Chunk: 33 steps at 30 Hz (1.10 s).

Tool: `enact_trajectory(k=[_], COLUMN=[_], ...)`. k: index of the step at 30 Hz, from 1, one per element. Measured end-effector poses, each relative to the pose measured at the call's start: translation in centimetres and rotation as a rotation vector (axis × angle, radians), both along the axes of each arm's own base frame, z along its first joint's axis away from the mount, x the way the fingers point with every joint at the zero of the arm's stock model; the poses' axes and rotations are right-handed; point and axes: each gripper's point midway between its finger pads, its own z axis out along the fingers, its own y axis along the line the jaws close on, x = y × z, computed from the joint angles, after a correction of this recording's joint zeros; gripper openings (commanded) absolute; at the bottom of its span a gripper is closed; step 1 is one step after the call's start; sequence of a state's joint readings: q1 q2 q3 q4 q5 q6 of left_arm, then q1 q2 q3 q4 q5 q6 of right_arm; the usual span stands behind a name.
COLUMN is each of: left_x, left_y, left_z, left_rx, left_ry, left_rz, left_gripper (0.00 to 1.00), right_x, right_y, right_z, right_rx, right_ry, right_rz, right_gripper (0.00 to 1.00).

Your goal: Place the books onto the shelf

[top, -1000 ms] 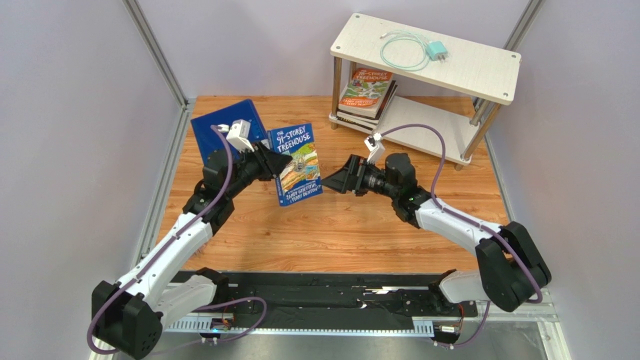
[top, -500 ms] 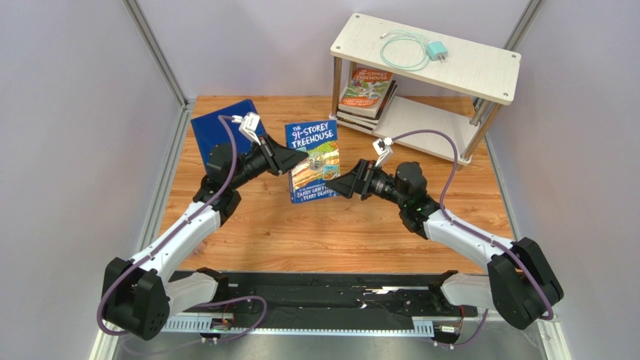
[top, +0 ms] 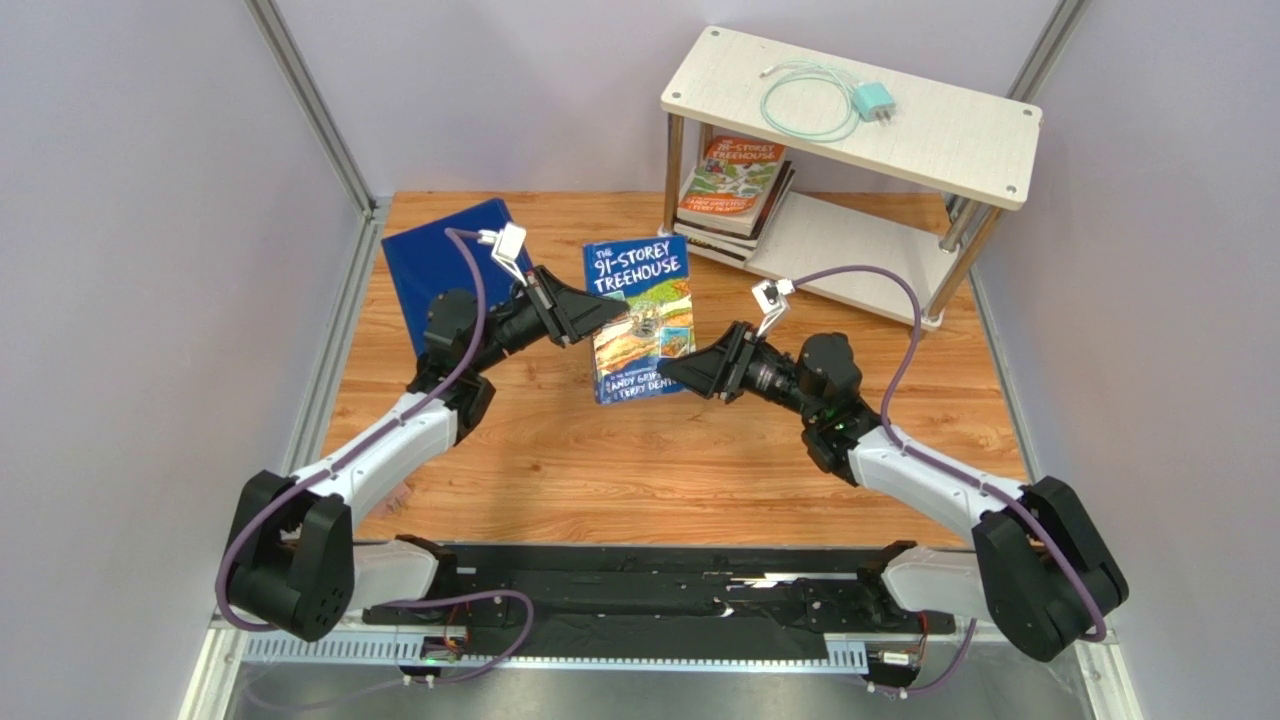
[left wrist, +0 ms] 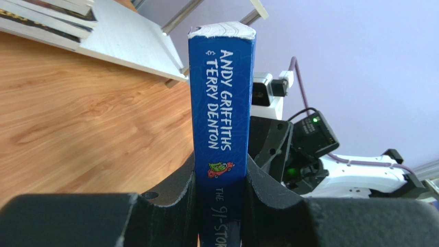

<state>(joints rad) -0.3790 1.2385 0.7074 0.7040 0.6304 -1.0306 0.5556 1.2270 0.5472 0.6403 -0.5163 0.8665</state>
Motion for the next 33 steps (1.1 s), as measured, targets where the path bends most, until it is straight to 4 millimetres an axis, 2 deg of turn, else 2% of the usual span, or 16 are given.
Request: enact_trajectory(k=[1, 2, 3, 4, 6, 7, 8, 11, 12, 14, 17, 21, 26, 29, 33], left_x=[0.1, 0.2, 0.5, 0.8, 1.2, 1.3, 1.4, 2.5, 3.1, 3.6, 2.7, 0.2, -1.5, -2.2, -2.8], left_y=[0.0, 0.0, 0.1, 0.1, 0.0, 0.0, -0.1, 0.3, 0.8, 2.2, 5.4, 8.9, 10.2, 10.4, 10.3], left_z=[-0.2, -0.3, -0.4, -0.6, -0.9, -1.0, -1.1, -1.9, -2.4, -3.1, -3.9, -6.5, -10.1, -11.5, -12.6], left_rx=[0.000, 0.000, 0.002, 0.003, 0.003, 0.004, 0.006, 0.047, 0.074, 0.117, 0.129, 0.148, 0.215, 0.251, 0.282], left_ry=[0.004, 0.008, 0.007, 0.006, 0.011, 0.013, 0.018, 0.057, 0.083, 0.108, 0.126, 0.147, 0.200, 0.217, 0.231], left_rz=[0.000, 0.004, 0.015, 0.024, 0.025, 0.025, 0.026, 0.090, 0.137, 0.226, 0.368, 0.500, 0.531, 0.522, 0.499], left_gripper=[0.00, 0.00, 0.00, 0.19, 0.40, 0.59, 0.66, 0.73, 0.86, 0.99, 0.99, 1.00, 0.99, 0.99, 0.99], right_x=[-0.2, -0.2, -0.3, -0.4, -0.8, -0.8, -0.8, -0.6, -0.4, 0.3, 1.8, 4.1, 6.6, 8.4, 11.4], right_y=[0.0, -0.1, -0.1, -0.2, -0.4, -0.6, -0.7, -1.3, -1.7, -2.6, -4.4, -6.9, -9.2, -10.3, -11.2], right_z=[0.2, 0.3, 0.7, 0.9, 1.3, 1.3, 1.2, 0.3, -0.2, -1.3, -2.4, -1.9, 1.1, 2.9, 3.3], right_rx=[0.008, 0.009, 0.018, 0.021, 0.018, 0.013, 0.002, -0.045, -0.066, -0.107, -0.159, -0.204, -0.226, -0.214, -0.195], right_ry=[0.005, -0.001, -0.001, -0.004, -0.005, -0.004, 0.001, 0.021, 0.038, 0.071, 0.117, 0.126, 0.078, 0.055, 0.066], right_rz=[0.006, 0.007, 0.009, 0.010, 0.009, 0.003, -0.006, -0.038, -0.054, -0.094, -0.165, -0.259, -0.346, -0.381, -0.415], right_gripper=[0.03, 0.00, 0.00, 0.00, 0.00, 0.00, 0.00, 0.00, 0.00, 0.00, 0.00, 0.00, 0.00, 0.00, 0.00])
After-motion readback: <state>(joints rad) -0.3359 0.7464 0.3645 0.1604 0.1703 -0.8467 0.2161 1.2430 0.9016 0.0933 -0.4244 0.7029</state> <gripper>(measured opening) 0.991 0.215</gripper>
